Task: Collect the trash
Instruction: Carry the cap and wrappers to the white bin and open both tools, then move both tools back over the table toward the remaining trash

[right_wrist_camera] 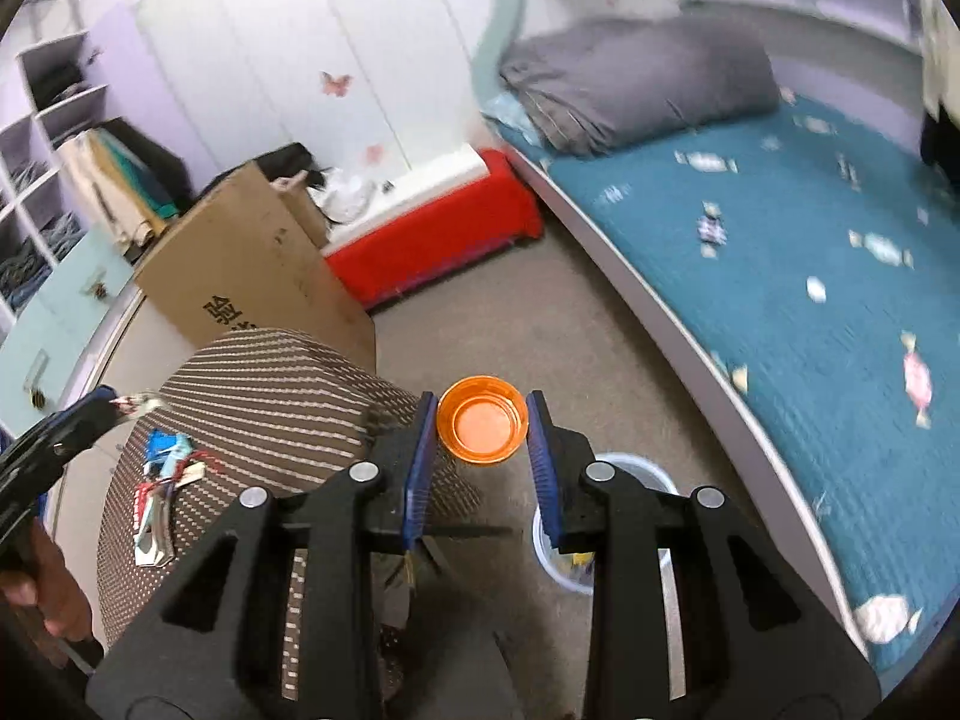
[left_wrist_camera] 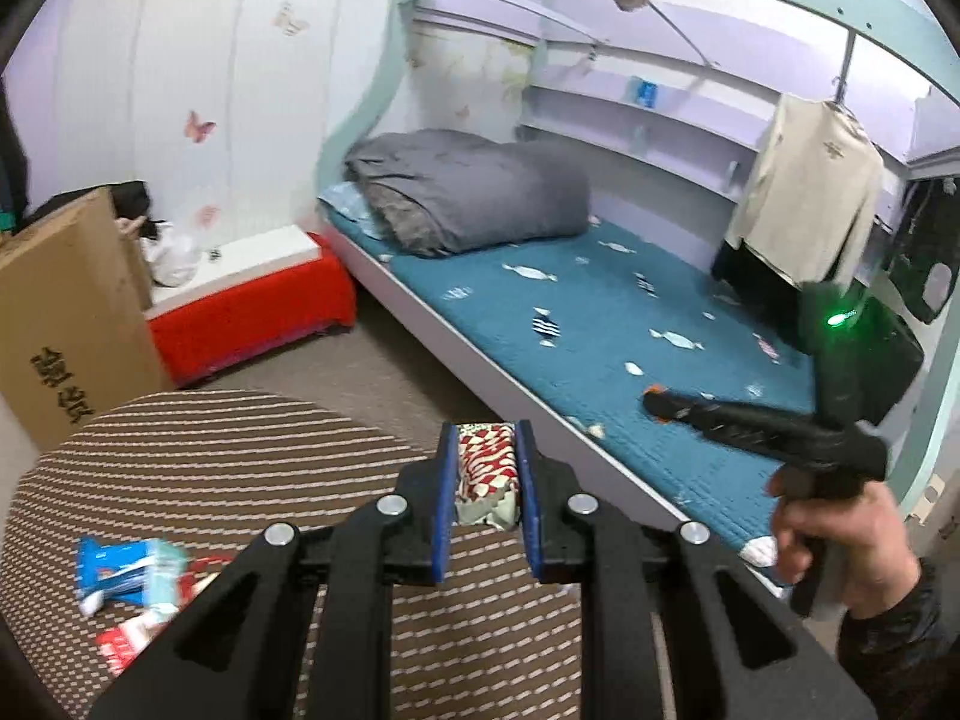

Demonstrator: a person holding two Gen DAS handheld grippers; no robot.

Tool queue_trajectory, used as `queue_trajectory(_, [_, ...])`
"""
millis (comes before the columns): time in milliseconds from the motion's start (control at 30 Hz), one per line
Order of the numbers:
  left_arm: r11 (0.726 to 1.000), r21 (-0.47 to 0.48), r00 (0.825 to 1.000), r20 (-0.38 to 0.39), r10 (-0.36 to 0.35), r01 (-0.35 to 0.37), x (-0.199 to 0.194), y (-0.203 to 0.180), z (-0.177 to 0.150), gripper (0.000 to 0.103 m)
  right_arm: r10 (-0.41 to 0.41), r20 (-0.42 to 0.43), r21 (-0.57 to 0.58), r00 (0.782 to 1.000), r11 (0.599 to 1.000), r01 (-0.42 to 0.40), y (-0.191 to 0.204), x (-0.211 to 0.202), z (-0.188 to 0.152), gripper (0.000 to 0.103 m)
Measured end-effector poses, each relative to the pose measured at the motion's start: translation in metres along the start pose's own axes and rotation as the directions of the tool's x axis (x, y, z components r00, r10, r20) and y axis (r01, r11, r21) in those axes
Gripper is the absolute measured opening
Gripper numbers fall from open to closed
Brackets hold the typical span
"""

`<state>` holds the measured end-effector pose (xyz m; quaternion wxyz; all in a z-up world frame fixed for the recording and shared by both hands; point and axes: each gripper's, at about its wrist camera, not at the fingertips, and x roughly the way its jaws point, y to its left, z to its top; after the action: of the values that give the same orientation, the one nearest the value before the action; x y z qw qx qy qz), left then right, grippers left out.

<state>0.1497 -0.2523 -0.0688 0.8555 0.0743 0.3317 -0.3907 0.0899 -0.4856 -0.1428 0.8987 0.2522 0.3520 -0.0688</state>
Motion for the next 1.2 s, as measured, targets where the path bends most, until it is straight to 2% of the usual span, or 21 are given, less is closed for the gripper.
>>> queue_trajectory(100, [0.999, -0.001, 0.999, -0.027, -0.032, 0.032, 0.022, -0.017, 0.003, 0.018, 0.004, -0.026, 0.045, 1.0, 0.999, -0.003, -0.02, 0.015, -0.003, 0.029])
queue_trajectory(333, [0.998, 0.005, 0.993, -0.099, -0.059, 0.06, 0.071, -0.042, 0.01, 0.018, 0.022, -0.104, 0.174, 0.994, 0.985, -0.003, -0.065, 0.065, -0.016, 0.03])
queue_trajectory(367, [0.998, 0.007, 0.992, -0.114, -0.06, 0.061, 0.08, -0.044, 0.01, 0.018, 0.036, -0.119, 0.206, 0.992, 0.979, -0.011, -0.074, 0.073, -0.018, 0.039])
queue_trajectory(400, [0.998, 0.009, 0.99, -0.128, -0.061, 0.063, 0.088, -0.046, 0.01, 0.018, 0.04, -0.126, 0.241, 0.991, 0.971, -0.008, -0.084, 0.079, -0.02, 0.052])
queue_trajectory(433, [0.998, 0.011, 0.987, -0.146, -0.064, 0.066, 0.099, -0.05, 0.009, 0.018, 0.03, -0.117, 0.264, 0.993, 0.964, 0.002, -0.09, 0.081, -0.022, 0.075])
queue_trajectory(567, [0.997, 0.027, 0.975, -0.21, -0.066, 0.073, 0.134, -0.058, 0.003, 0.018, 0.012, -0.084, 0.35, 0.996, 0.937, 0.019, -0.118, 0.071, -0.029, 0.081])
queue_trajectory(833, [0.995, 0.041, 0.939, -0.336, -0.072, 0.091, 0.193, -0.067, -0.011, 0.019, -0.022, -0.023, 0.342, 1.0, 0.939, 0.029, -0.132, 0.03, -0.03, 0.085])
queue_trajectory(900, [0.995, 0.046, 0.936, -0.345, -0.069, 0.09, 0.199, -0.065, -0.012, 0.024, -0.027, -0.008, 0.347, 1.0, 0.938, 0.028, -0.133, 0.022, -0.031, 0.086])
queue_trajectory(933, [0.994, 0.048, 0.933, -0.354, -0.072, 0.094, 0.204, -0.066, -0.011, 0.03, -0.029, -0.005, 0.348, 1.0, 0.937, 0.029, -0.132, 0.02, -0.032, 0.086])
queue_trajectory(967, [0.995, 0.052, 0.93, -0.363, -0.064, 0.089, 0.208, -0.066, -0.01, 0.053, -0.032, -0.003, 0.348, 0.999, 0.937, 0.031, -0.131, 0.019, -0.032, 0.087])
queue_trajectory(1000, [0.996, 0.049, 0.933, -0.357, -0.053, 0.075, 0.209, -0.065, -0.009, 0.082, -0.034, -0.003, 0.347, 0.999, 0.937, 0.033, -0.131, 0.018, -0.032, 0.087])
queue_trajectory(1033, [0.998, 0.042, 0.942, -0.333, -0.032, 0.049, 0.208, -0.062, -0.007, 0.091, -0.034, -0.002, 0.345, 0.999, 0.938, 0.033, -0.131, 0.018, -0.031, 0.088])
queue_trajectory(1200, [0.999, 0.033, 0.957, -0.29, 0.008, 0.002, 0.189, -0.049, 0.0, 0.093, -0.057, -0.002, 0.333, 0.998, 0.941, 0.055, -0.117, 0.018, -0.033, 0.096])
